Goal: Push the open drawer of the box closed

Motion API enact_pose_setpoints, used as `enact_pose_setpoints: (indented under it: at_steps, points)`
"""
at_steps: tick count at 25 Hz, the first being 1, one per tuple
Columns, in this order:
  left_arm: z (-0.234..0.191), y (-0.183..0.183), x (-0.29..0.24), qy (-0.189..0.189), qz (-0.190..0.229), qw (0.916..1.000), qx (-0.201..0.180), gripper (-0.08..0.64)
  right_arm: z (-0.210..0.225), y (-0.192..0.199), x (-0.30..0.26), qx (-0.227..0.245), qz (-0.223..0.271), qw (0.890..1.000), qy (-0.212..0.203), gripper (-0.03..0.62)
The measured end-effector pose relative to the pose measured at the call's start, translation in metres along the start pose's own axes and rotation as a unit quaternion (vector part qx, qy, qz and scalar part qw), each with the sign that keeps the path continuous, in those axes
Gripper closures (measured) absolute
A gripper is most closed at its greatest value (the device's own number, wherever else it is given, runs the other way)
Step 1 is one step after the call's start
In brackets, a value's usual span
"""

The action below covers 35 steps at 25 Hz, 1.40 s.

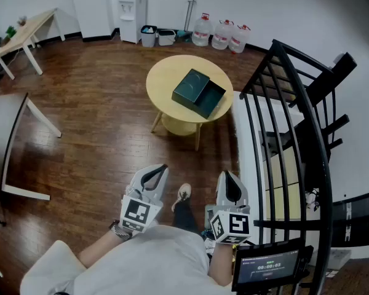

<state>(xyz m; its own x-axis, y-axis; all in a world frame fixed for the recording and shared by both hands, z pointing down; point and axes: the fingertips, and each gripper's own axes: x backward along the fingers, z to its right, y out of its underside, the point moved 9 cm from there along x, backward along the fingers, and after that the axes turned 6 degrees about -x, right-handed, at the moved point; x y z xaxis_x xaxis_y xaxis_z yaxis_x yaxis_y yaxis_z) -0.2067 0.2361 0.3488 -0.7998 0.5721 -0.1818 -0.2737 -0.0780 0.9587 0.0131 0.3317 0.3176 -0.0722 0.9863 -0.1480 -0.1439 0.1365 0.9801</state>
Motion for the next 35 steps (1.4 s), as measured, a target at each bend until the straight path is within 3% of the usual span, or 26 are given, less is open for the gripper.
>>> enact_pose_setpoints:
  at_steps: [5, 8, 14, 18, 29, 35]
  points:
    - [-0.01, -0.004, -0.048, -0.001, 0.002, 1.0, -0.005, 0.552, 0.041, -0.003, -0.038, -0.004, 0.003, 1.0, 0.008, 0.591]
    - [-0.022, -0.014, -0.088, -0.016, 0.005, 0.9999, -0.003, 0.552, 0.064, -0.011, -0.076, -0.01, 0.004, 1.0, -0.01, 0.591]
    - [-0.043, -0.048, -0.17, -0.02, 0.021, 0.9994, -0.018, 0.552, 0.097, -0.049, -0.145, 0.036, 0.008, 0.998, -0.048, 0.591]
    - [-0.054, -0.055, -0.209, -0.027, 0.022, 0.9992, -0.022, 0.552, 0.122, -0.057, -0.178, 0.039, 0.001, 0.998, -0.052, 0.591]
    - [-0.076, -0.041, -0.242, -0.03, -0.02, 0.9993, -0.001, 0.552, 0.144, -0.05, -0.215, 0.036, -0.052, 0.997, -0.038, 0.591]
    - [-0.091, -0.04, -0.254, 0.003, -0.009, 1.0, 0.0, 0.552, 0.144, -0.054, -0.223, 0.04, -0.061, 0.997, -0.028, 0.59]
